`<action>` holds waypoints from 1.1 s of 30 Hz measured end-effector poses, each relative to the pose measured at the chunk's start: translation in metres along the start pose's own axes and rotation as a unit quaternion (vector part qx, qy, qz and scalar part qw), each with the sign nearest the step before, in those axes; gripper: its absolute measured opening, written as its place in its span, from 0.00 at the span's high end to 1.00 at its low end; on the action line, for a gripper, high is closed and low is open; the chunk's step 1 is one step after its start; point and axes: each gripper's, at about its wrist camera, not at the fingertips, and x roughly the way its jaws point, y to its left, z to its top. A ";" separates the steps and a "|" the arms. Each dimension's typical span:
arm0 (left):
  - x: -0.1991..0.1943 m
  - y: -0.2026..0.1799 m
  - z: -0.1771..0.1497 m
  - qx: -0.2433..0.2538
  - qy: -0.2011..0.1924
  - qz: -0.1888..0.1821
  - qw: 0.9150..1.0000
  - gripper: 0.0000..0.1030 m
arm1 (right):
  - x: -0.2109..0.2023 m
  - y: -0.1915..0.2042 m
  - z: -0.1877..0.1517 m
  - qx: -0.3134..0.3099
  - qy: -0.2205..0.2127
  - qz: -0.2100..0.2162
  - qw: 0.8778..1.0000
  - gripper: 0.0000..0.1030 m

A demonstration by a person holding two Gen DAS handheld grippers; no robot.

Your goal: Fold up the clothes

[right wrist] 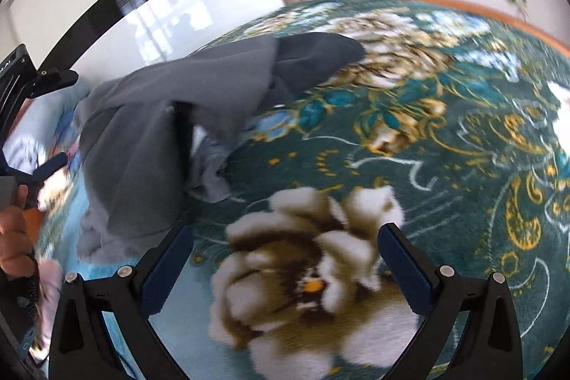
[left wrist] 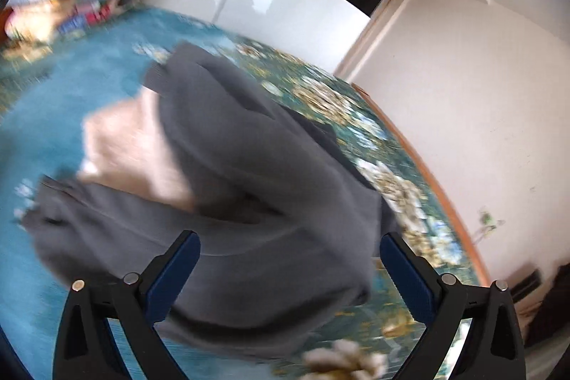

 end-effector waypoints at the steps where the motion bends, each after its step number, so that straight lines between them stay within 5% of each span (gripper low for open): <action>1: 0.006 -0.006 -0.002 0.001 0.002 -0.002 1.000 0.05 | 0.001 -0.005 0.001 0.012 0.001 0.000 1.000 0.00; 5: 0.032 -0.004 0.003 -0.027 0.022 0.009 0.999 0.26 | 0.000 -0.013 0.003 0.024 0.001 0.002 1.000 0.00; 9: 0.045 0.001 0.010 -0.039 0.006 0.039 0.998 0.88 | 0.001 -0.016 0.005 0.021 0.001 0.014 1.000 0.00; 12: 0.031 -0.012 0.009 -0.004 -0.015 0.042 0.999 0.94 | 0.002 -0.022 0.006 0.029 0.003 0.010 1.000 0.00; 15: 0.011 -0.054 0.004 0.076 -0.028 0.035 0.996 0.95 | 0.003 -0.034 0.007 0.055 0.006 0.006 0.998 0.00; 18: 0.002 -0.111 -0.002 0.154 -0.007 -0.029 0.988 0.95 | 0.003 -0.043 0.007 0.074 0.008 0.005 0.997 0.00; 24: 0.032 -0.219 -0.050 0.284 0.088 -0.106 0.949 0.94 | -0.005 -0.062 0.008 0.116 -0.014 0.014 0.993 0.00; 28: 0.079 -0.242 -0.083 0.296 0.186 -0.096 0.932 0.88 | -0.004 -0.074 0.008 0.131 -0.012 0.004 0.991 0.00; 30: 0.076 -0.240 -0.085 0.277 0.207 -0.117 0.931 0.84 | -0.004 -0.073 0.008 0.123 -0.012 0.004 0.992 0.00; 33: 0.055 -0.218 -0.070 0.244 0.212 -0.136 0.936 0.53 | -0.005 -0.069 0.007 0.110 -0.013 -0.004 0.994 0.00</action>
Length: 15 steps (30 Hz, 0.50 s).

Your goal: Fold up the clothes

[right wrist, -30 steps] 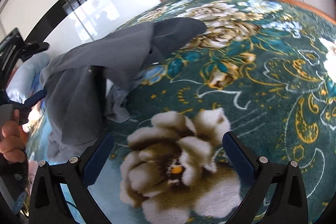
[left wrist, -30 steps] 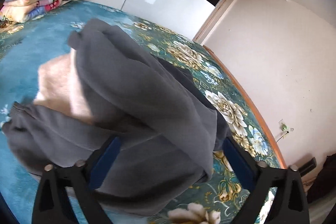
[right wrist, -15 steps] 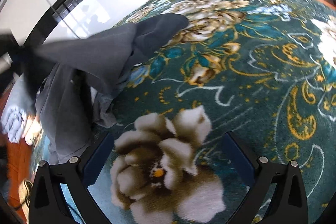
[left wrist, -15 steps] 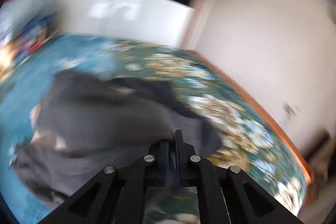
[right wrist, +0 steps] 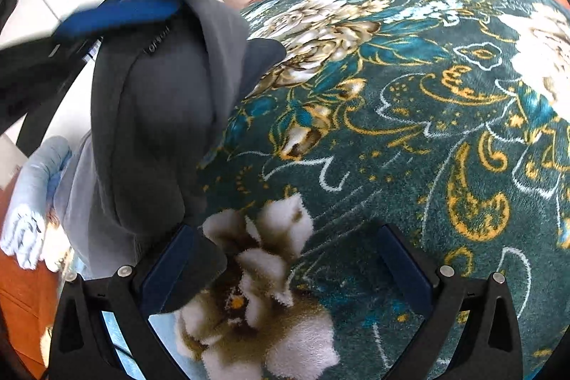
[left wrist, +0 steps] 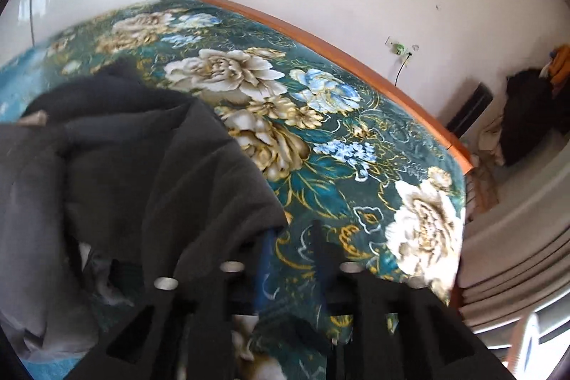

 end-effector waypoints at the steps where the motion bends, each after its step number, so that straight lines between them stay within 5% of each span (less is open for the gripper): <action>1: -0.017 0.010 -0.004 -0.011 -0.013 -0.003 1.000 0.44 | 0.000 0.000 0.000 0.000 0.000 0.001 1.000 0.00; 3: -0.056 0.036 -0.016 -0.026 -0.048 0.010 0.998 0.34 | -0.002 -0.002 -0.001 0.003 -0.001 0.002 1.000 0.00; 6: -0.093 0.078 -0.044 -0.042 -0.093 0.112 0.988 0.24 | -0.004 -0.004 -0.002 0.010 -0.005 -0.001 1.000 0.00; 9: -0.095 0.112 -0.080 -0.042 -0.085 0.209 0.973 0.24 | -0.006 -0.003 -0.004 0.004 -0.006 -0.008 1.000 0.00; 15: -0.050 0.120 -0.117 -0.009 -0.050 0.239 0.970 0.24 | -0.004 0.007 -0.010 -0.009 -0.008 -0.026 1.000 0.00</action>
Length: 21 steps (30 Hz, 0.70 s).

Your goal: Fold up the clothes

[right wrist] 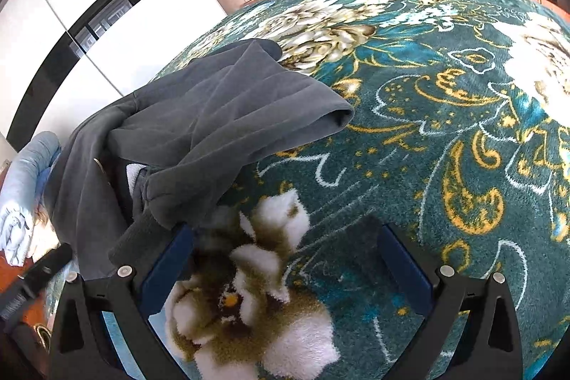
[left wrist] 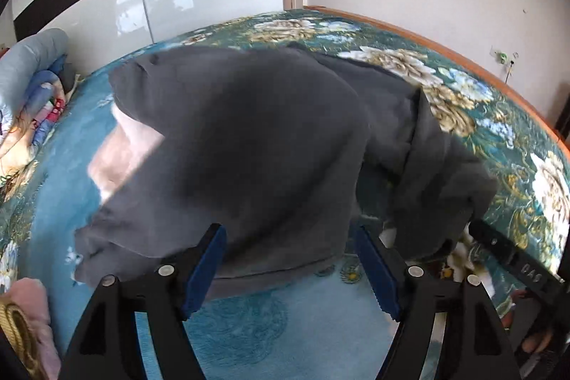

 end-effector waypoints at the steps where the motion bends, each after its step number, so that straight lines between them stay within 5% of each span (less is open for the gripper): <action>1: 0.006 -0.009 0.000 0.011 -0.004 0.004 1.000 0.24 | 0.001 0.000 0.000 -0.001 0.000 -0.002 1.000 0.00; 6: 0.037 -0.057 0.005 0.075 -0.013 0.063 0.995 0.26 | 0.005 -0.002 0.005 -0.002 0.003 -0.001 1.000 0.00; 8: 0.045 -0.066 0.006 0.086 -0.015 0.099 0.991 0.42 | 0.005 -0.004 0.006 -0.001 0.004 0.002 1.000 0.00; 10: 0.049 -0.061 0.009 0.080 -0.014 0.133 0.988 0.76 | 0.005 -0.005 0.007 0.000 0.005 0.005 1.000 0.00; 13: 0.040 -0.048 0.013 0.049 -0.018 0.145 0.988 0.90 | 0.004 -0.007 0.007 0.003 0.006 0.011 1.000 0.00; 16: 0.010 -0.041 0.014 0.040 -0.047 0.156 0.986 0.92 | 0.001 -0.010 0.006 0.007 0.004 0.019 1.000 0.00; 21: -0.055 -0.030 0.008 0.060 -0.118 0.200 0.971 0.94 | -0.008 -0.015 0.003 0.010 -0.004 0.026 1.000 0.00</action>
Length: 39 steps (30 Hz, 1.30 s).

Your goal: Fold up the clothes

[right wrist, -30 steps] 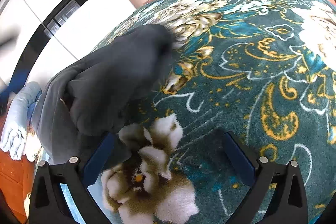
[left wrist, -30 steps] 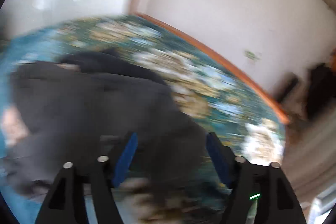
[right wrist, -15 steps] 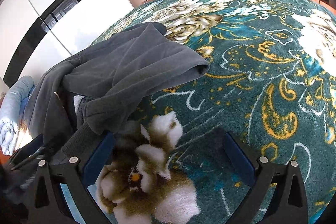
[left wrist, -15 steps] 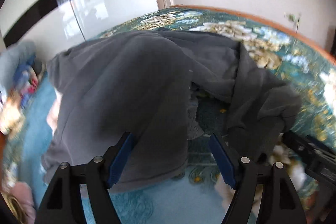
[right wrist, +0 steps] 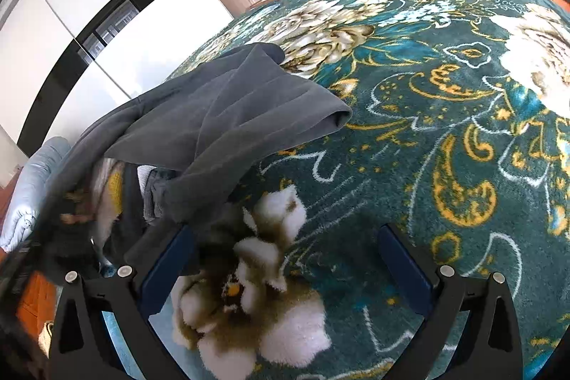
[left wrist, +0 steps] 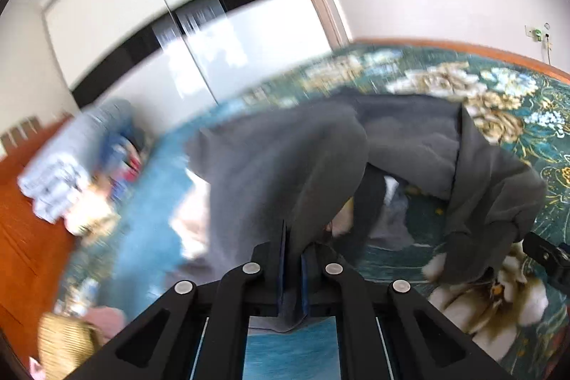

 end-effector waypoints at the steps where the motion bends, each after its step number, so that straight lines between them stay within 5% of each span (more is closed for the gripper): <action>1: -0.010 0.012 -0.001 -0.009 -0.007 0.004 1.000 0.94 | -0.003 0.000 -0.001 -0.001 -0.003 -0.002 1.000 0.00; 9: -0.087 0.119 -0.026 -0.097 -0.054 0.022 0.994 0.95 | -0.038 -0.003 -0.010 -0.018 -0.061 -0.022 0.998 0.00; 17: -0.165 0.205 -0.060 -0.156 -0.111 0.056 0.980 0.95 | -0.095 0.053 -0.048 -0.145 -0.118 0.027 0.982 0.00; 21: -0.204 0.242 -0.071 -0.181 -0.147 0.074 0.970 0.95 | -0.106 0.112 -0.070 -0.264 -0.127 0.062 0.954 0.00; 24: -0.209 0.269 -0.086 -0.200 -0.150 0.085 0.965 0.95 | -0.107 0.141 -0.088 -0.335 -0.144 0.047 0.930 0.00; 30: -0.172 0.314 -0.138 -0.262 -0.091 0.074 0.958 0.95 | -0.063 0.141 -0.092 -0.407 -0.107 -0.024 0.907 0.00; 39: -0.141 0.328 -0.185 -0.293 -0.053 0.048 0.953 0.95 | -0.039 0.181 -0.077 -0.517 -0.155 -0.056 0.840 0.00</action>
